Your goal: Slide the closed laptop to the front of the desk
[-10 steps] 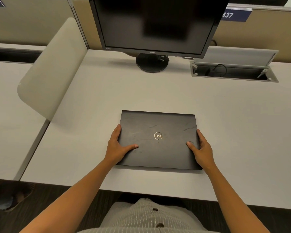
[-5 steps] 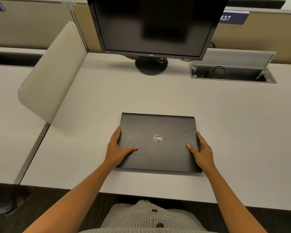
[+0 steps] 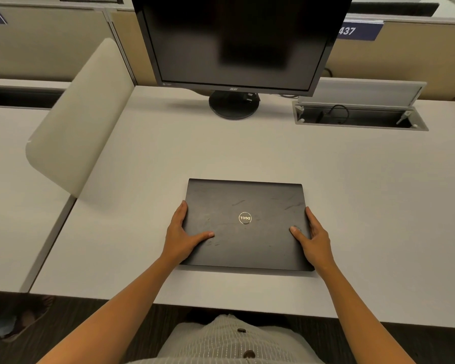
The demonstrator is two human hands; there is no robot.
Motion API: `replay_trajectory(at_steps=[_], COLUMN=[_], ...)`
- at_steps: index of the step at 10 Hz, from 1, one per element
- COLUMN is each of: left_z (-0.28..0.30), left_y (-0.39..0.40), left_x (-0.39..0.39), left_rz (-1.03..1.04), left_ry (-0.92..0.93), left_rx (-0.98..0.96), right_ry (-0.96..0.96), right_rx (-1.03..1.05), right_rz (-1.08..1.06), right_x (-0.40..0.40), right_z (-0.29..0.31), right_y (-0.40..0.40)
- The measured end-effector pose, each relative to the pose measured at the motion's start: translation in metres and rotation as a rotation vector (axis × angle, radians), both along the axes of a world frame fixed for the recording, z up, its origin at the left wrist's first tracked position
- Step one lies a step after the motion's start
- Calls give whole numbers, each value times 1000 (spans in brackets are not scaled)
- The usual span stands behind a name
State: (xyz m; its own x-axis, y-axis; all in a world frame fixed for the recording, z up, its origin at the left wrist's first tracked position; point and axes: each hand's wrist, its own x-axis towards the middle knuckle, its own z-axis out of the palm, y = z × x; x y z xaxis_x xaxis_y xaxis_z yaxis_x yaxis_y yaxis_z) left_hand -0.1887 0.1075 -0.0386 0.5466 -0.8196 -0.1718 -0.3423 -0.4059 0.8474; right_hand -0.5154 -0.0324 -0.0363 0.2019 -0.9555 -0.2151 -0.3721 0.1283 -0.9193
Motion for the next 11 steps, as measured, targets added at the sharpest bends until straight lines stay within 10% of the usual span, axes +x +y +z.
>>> replay_trajectory(at_steps=[5, 11], left_z=[-3, 8], left_y=[3, -24], left_x=[-6, -6], left_rz=[-210, -251], left_ry=[-323, -520], left_rx=[21, 32], right_ry=[487, 494], right_rx=[-295, -394], right_rz=[142, 178], right_x=[17, 35], right_z=[-11, 20], right_y=[13, -19])
